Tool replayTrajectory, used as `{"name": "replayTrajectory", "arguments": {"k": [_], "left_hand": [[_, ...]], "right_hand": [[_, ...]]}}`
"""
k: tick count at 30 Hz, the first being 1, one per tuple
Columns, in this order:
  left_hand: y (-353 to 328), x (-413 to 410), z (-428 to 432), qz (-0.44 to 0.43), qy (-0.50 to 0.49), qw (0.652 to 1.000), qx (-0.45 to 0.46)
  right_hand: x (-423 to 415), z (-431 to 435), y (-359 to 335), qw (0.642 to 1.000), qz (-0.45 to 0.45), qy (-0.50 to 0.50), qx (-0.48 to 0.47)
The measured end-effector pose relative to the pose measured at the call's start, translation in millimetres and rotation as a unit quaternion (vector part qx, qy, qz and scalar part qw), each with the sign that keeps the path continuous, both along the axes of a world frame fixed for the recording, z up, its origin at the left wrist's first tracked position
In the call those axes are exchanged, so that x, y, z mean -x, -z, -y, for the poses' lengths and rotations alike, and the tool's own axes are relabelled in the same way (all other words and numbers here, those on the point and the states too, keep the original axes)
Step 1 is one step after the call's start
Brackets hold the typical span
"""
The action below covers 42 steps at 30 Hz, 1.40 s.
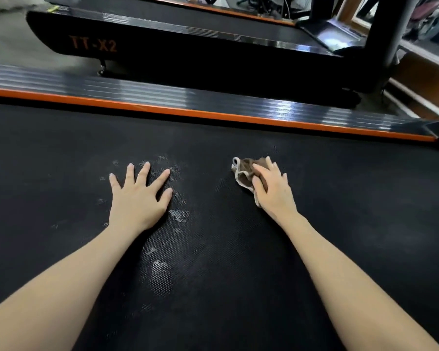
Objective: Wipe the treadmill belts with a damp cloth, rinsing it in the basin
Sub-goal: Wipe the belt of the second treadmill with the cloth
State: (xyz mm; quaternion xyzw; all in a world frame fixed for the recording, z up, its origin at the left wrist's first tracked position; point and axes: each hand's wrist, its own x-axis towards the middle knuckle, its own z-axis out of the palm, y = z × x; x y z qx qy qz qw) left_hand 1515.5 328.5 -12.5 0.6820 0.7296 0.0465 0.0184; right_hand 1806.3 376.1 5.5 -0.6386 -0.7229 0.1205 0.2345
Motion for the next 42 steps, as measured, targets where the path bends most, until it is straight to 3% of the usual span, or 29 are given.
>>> {"name": "replayTrajectory", "arguments": {"k": [5, 9, 14, 18, 22, 27, 31, 32, 36, 42], "left_hand": [[-2.2, -0.3, 1.7, 0.0, -0.006, 1.0, 0.005], [-11.7, 0.3, 7.7, 0.007, 0.001, 1.0, 0.03], [-27.5, 4.2, 47.0, 0.096, -0.03, 0.995, -0.011], [-51.1, 19.1, 97.7, 0.074, -0.028, 0.997, 0.012], [-60.2, 37.4, 150.7, 0.078, -0.068, 0.994, 0.037], [-63.6, 53.8, 195.3, 0.073, -0.097, 0.99, 0.067], [-67.6, 64.3, 207.9, 0.077, -0.11, 0.988, 0.076], [-68.6, 66.3, 208.1, 0.068, -0.109, 0.989, 0.078], [-67.1, 71.7, 200.5, 0.046, -0.092, 0.992, 0.074], [-59.0, 81.0, 175.0, -0.007, -0.017, 0.997, 0.07]], "right_hand": [[10.4, 36.9, -3.4, 0.999, -0.033, -0.003, -0.016], [26.4, 99.5, 6.7, 0.992, -0.012, -0.113, -0.056], [48.1, 175.6, 3.1, 0.968, -0.027, -0.247, -0.027], [70.6, 230.6, -0.5, 0.931, -0.027, -0.362, 0.031], [69.9, 234.6, -26.2, 0.927, -0.02, -0.369, 0.066], [66.8, 238.1, -49.7, 0.907, 0.075, -0.386, 0.15], [64.6, 236.7, -53.9, 0.941, -0.067, -0.316, -0.103], [66.3, 233.6, -52.5, 0.94, -0.062, -0.314, -0.116], [85.7, 229.8, -26.8, 0.91, 0.071, -0.408, 0.022], [91.9, 238.1, -0.8, 0.935, 0.045, -0.352, -0.025]]}}
